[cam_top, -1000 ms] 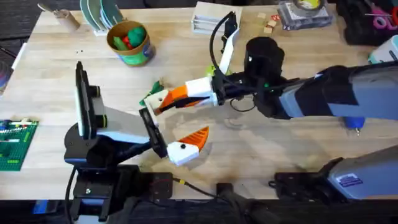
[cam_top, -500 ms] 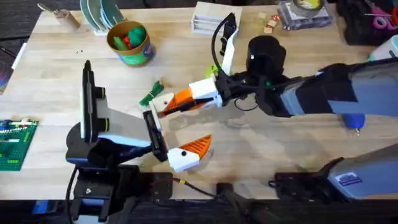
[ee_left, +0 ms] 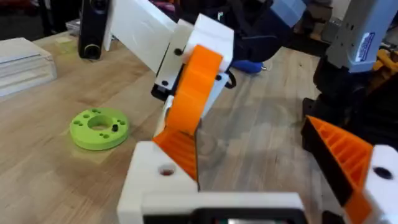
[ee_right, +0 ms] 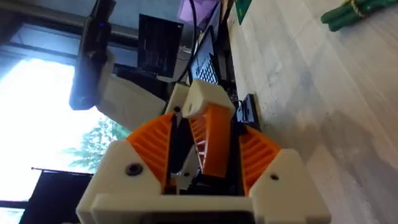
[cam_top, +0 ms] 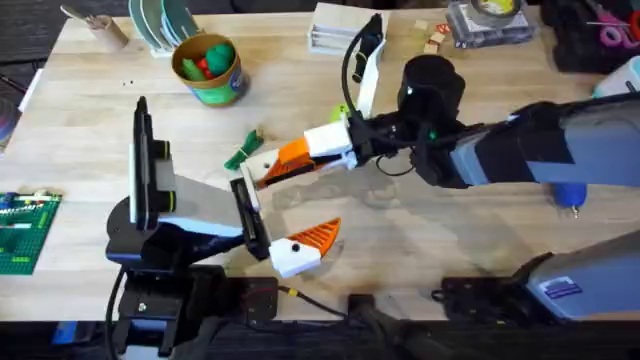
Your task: Pick up the gripper from the table and insert it into the empty holder that is missing its gripper. Then pick up a screw, insert it into the mounting hole, and use the screwdriver to tighten it. Finally, clean up the table by picking up the vegetable and placing it into the bucket.
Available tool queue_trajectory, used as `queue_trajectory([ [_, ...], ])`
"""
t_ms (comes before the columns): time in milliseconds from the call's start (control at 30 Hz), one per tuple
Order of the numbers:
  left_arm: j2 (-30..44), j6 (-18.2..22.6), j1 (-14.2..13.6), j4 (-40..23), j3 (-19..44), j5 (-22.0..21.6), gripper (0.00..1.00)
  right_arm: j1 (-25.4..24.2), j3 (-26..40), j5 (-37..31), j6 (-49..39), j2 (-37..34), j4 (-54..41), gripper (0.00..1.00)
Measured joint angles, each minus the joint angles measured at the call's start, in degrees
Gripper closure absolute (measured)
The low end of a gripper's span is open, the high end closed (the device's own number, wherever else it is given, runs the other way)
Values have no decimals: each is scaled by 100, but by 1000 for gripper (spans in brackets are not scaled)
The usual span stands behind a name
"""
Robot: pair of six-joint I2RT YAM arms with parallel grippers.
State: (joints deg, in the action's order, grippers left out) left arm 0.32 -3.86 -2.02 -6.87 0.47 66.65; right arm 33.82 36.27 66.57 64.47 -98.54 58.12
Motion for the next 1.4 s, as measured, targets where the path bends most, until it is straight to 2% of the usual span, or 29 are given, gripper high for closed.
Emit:
queue_trajectory([
  [167, 0, 0, 0, 0, 0, 2, 8, -25, 0, -2, 2, 0, 9, 375],
  [367, 0, 0, 0, 0, 0, 2, 8, -333, -2, -58, 6, 0, 12, 145],
  [767, 0, 0, 0, -1, 0, 2, 8, -1623, 125, -449, -294, 0, -29, 115],
  [933, 0, 0, 0, 0, 0, 2, 8, -2191, 709, -507, -819, 0, -627, 112],
  [1167, 0, 0, 0, 0, 0, 2, 9, -3074, 1933, -570, -1776, 0, -1845, 112],
  [1300, 0, 0, 0, -2, 0, 2, 8, -3349, 2644, -653, -2424, 0, -2847, 110],
  [1400, 0, 0, 0, -2, 0, 2, 9, -3488, 3098, -847, -3006, 2, -3943, 110],
])
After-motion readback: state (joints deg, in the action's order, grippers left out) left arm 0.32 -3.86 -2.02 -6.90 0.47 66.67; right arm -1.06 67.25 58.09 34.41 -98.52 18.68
